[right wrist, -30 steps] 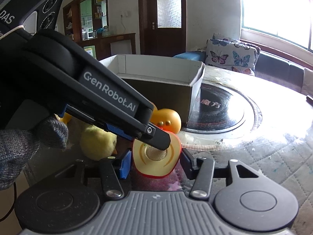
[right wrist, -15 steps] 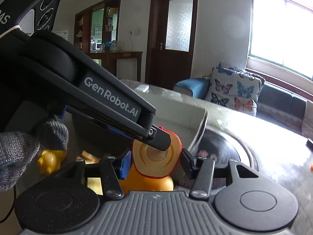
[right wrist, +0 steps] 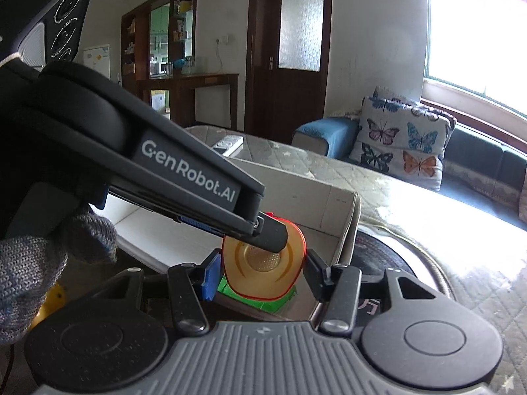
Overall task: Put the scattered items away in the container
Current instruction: 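Lift the fruit-slice toy into the box and open the left gripper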
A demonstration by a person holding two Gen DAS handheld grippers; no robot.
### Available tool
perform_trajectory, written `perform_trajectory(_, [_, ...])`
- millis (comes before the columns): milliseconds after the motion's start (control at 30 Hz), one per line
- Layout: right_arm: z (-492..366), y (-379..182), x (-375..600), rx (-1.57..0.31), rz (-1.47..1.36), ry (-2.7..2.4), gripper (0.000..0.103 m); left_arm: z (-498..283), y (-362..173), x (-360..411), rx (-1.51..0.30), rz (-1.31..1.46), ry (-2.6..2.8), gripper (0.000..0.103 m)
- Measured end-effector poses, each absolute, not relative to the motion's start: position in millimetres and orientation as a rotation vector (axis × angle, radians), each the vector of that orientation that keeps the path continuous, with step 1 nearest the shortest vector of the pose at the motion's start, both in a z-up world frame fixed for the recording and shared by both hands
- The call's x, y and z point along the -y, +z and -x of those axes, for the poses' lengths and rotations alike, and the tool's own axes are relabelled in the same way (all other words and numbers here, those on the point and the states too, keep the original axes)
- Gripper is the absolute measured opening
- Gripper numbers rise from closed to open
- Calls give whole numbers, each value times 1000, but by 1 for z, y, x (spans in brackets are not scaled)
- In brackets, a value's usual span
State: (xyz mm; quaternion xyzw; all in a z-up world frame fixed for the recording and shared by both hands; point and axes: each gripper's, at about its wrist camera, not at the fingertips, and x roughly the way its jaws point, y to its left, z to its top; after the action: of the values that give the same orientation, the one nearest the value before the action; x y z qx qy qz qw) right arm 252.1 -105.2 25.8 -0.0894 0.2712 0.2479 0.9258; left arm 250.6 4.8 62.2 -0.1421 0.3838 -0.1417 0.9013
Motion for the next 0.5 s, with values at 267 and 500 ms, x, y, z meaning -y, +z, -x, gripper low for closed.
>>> perform_trajectory(267, [-261,12,98,-585,190,501,53,-263,47,-11,-829,321,-294,34])
perform_trajectory(500, [-258,14,99,-565,192,491,54,-260,45,-14,-831,328,-283,34])
